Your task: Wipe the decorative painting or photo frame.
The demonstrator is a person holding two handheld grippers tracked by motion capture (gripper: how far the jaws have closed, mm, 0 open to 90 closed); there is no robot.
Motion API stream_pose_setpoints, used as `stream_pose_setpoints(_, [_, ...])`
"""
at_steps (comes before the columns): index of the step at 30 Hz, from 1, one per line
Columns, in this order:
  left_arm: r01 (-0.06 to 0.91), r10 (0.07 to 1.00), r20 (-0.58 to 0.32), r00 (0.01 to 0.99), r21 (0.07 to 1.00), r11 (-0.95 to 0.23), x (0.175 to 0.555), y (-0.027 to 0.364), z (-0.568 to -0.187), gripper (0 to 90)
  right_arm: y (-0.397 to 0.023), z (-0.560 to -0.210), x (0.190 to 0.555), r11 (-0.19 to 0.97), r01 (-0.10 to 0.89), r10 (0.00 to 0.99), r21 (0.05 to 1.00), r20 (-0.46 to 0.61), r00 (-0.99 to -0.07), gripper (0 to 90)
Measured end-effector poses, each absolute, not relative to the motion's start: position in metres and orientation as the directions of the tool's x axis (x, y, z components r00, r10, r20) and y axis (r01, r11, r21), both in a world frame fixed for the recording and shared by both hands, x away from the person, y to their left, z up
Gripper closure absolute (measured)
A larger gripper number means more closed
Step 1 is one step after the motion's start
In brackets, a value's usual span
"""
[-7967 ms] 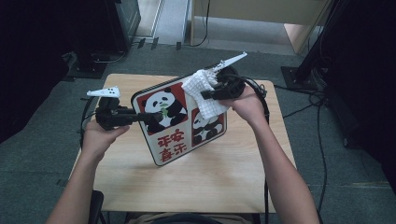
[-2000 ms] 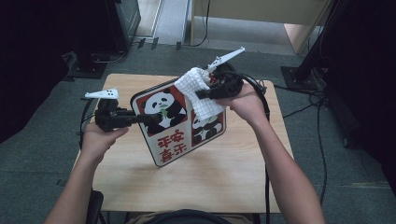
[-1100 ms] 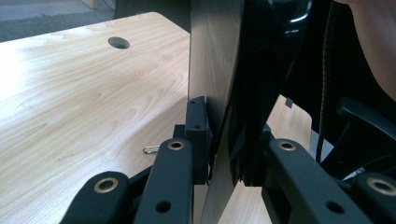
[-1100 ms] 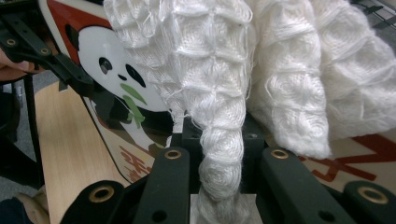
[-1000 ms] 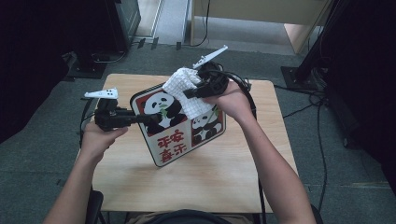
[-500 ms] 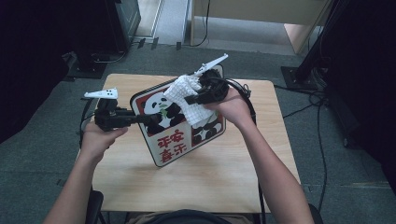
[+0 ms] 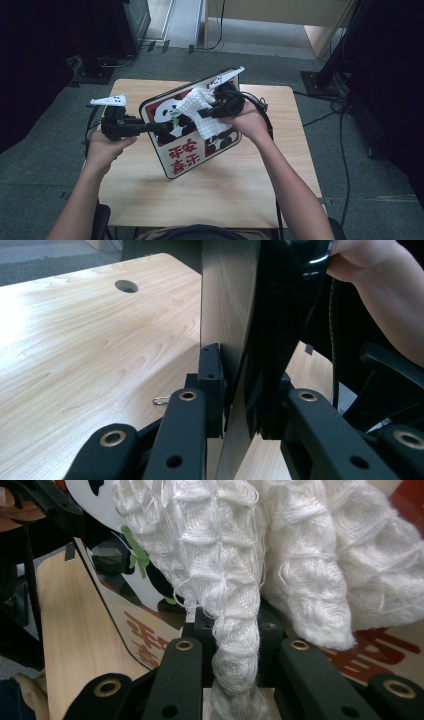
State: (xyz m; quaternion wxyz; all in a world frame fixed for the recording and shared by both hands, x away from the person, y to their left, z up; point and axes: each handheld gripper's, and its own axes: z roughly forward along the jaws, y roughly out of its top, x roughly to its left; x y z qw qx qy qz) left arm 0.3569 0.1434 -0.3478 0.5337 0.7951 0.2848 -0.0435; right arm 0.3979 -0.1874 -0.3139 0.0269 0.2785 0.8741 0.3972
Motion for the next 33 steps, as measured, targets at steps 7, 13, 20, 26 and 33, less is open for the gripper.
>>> stream_pose_setpoints(7, [0.497,0.403,-0.372,0.836,0.825,-0.27,0.357,0.144,-0.348,77.3,-0.189,-0.322,0.397,0.528,0.468,0.502,0.709,0.185,-0.845,78.4])
stream_pose_setpoints(13, [0.494,0.402,-0.368,0.838,0.826,-0.273,0.357,0.144,-0.348,77.2,-0.19,-0.328,0.396,0.522,0.467,0.496,0.713,0.192,-0.847,78.2])
stream_pose_setpoints(20, [0.492,0.403,-0.366,0.839,0.827,-0.273,0.356,0.144,-0.348,77.3,-0.192,-0.336,0.394,0.532,0.448,0.482,0.718,0.178,-0.858,77.8])
stream_pose_setpoints(26, [0.495,0.402,-0.371,0.837,0.826,-0.27,0.357,0.144,-0.348,77.2,-0.193,-0.346,0.392,0.535,0.449,0.479,0.716,0.181,-0.859,77.9])
stream_pose_setpoints(33, [0.497,0.403,-0.372,0.836,0.825,-0.268,0.357,0.144,-0.348,77.3,-0.195,-0.354,0.39,0.534,0.456,0.48,0.712,0.189,-0.857,77.9])
